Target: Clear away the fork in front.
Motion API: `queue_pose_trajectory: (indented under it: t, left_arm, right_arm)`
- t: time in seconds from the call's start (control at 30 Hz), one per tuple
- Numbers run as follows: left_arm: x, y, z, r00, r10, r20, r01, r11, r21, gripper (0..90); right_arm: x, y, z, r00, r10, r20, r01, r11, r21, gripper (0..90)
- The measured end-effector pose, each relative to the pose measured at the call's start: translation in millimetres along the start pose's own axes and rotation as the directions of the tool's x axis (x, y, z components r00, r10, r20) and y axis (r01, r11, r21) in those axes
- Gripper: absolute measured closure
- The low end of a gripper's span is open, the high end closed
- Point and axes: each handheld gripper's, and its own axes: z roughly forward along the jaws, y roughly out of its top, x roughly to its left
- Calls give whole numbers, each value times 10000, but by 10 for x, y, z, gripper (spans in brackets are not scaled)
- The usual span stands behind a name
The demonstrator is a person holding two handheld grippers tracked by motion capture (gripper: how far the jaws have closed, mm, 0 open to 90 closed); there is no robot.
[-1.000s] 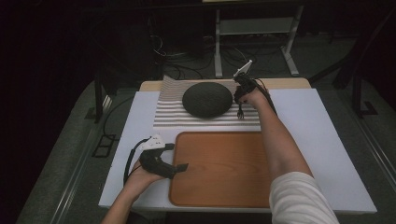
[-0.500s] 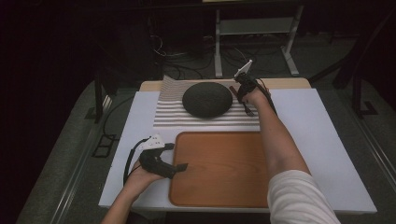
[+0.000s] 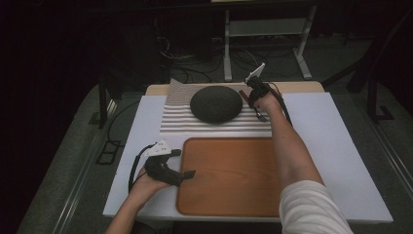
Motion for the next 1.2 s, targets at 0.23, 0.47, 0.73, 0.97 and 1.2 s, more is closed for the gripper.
queue_pose_trajectory:
  t: [0.23, 0.47, 0.73, 0.97, 1.2]
  left_arm:
    - [-1, -5, 0, 10000, 25, -22, -25, 10000, 43, 5]
    - [8, 0, 9, 10000, -15, -30, 15, 10000, 11, 5]
    - [9, -4, 7, 10000, 3, -47, -3, 10000, 25, 5]
    - [4, -3, 6, 10000, 12, -85, -12, 10000, 10, 5]
    - [-4, 0, -1, 9999, 14, -141, -14, 10000, -49, 5]
  right_arm:
    - [-118, -124, -112, 9990, 104, -430, -117, 9995, -305, 771]
    - [-183, -244, -263, 9966, -21, -825, -38, 9974, -716, 771]
    - [-247, -358, -468, 9920, 34, -1263, -189, 9924, -1219, 771]
    - [-268, -514, -640, 9853, -108, -1704, -197, 9841, -1765, 771]
    - [-257, -697, -876, 9771, -412, -2086, -135, 9670, -2544, 770]
